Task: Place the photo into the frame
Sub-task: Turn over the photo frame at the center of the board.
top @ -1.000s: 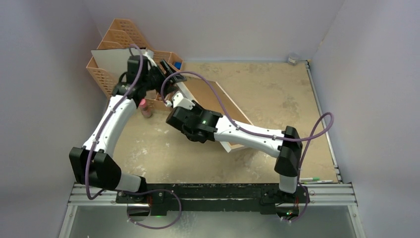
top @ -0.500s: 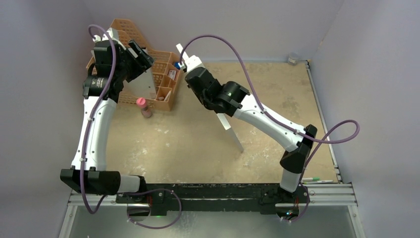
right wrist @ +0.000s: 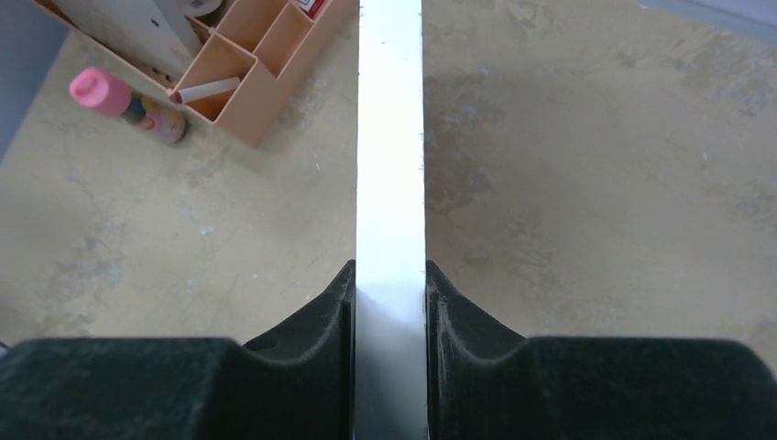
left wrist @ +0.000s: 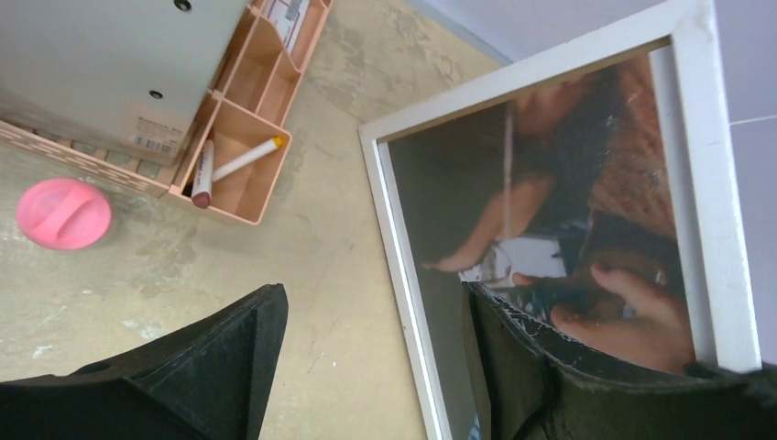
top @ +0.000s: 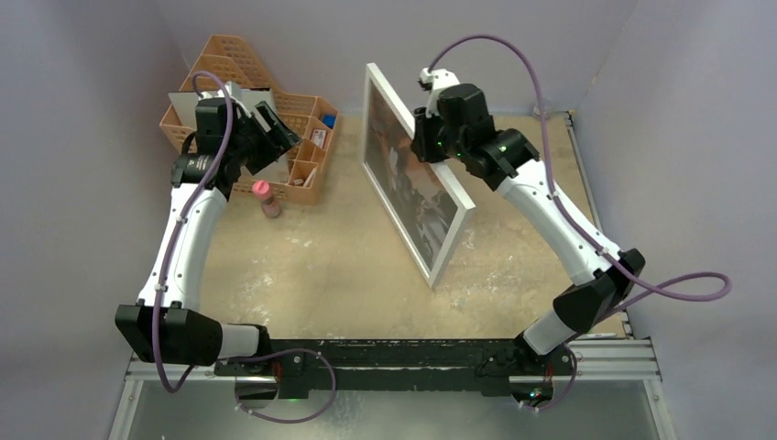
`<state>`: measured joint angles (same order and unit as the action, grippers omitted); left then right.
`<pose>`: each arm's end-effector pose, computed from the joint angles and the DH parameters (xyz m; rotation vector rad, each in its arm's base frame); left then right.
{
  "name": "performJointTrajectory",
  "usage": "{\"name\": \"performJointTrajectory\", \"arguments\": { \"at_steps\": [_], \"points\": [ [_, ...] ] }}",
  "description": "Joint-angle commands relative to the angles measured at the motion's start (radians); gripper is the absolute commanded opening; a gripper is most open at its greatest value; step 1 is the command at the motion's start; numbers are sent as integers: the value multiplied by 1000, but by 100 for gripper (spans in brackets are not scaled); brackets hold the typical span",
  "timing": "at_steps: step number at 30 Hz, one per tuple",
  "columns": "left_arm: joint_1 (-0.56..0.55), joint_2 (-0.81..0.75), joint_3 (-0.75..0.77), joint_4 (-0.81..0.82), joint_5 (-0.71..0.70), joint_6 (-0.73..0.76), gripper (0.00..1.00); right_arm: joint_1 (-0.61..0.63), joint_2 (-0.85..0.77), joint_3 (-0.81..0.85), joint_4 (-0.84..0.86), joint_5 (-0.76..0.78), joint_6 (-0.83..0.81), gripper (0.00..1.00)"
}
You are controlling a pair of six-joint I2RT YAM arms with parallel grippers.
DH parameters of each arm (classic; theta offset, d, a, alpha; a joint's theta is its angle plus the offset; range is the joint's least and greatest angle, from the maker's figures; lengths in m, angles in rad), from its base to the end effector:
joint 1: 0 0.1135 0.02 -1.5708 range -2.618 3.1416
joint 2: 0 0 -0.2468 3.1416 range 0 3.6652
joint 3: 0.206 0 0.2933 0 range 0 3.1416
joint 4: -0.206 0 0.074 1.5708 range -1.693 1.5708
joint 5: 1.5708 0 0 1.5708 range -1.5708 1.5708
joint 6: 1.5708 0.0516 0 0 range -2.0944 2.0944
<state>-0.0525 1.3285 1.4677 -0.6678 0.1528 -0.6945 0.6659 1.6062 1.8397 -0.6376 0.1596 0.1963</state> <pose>0.3438 -0.0259 0.3893 -0.5886 2.0697 -0.6035 0.3267 0.2462 0.4358 -0.3606 1.9588 0.4040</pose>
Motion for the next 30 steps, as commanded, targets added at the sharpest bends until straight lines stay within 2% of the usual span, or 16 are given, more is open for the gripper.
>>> {"name": "performJointTrajectory", "arguments": {
  "at_steps": [1,7,11,16,21,26,30],
  "points": [
    [8,-15,-55,73,73,-19,71,-120,-107,-113,261,-179,102,7],
    [8,-22,-144,95,118,-28,71,-332,-198,-401,456,-365,234,8],
    [8,-19,-202,114,151,-32,71,-431,-241,-593,584,-483,295,11],
    [8,1,-296,158,215,-35,71,-483,-248,-804,686,-628,288,22],
    [8,13,-397,180,232,-28,70,-513,-257,-977,787,-712,313,27],
    [8,9,-492,230,234,-34,70,-530,-243,-1095,904,-774,354,32],
    [8,8,-582,304,241,-48,70,-536,-207,-1175,1007,-820,377,43]
  ]
}}
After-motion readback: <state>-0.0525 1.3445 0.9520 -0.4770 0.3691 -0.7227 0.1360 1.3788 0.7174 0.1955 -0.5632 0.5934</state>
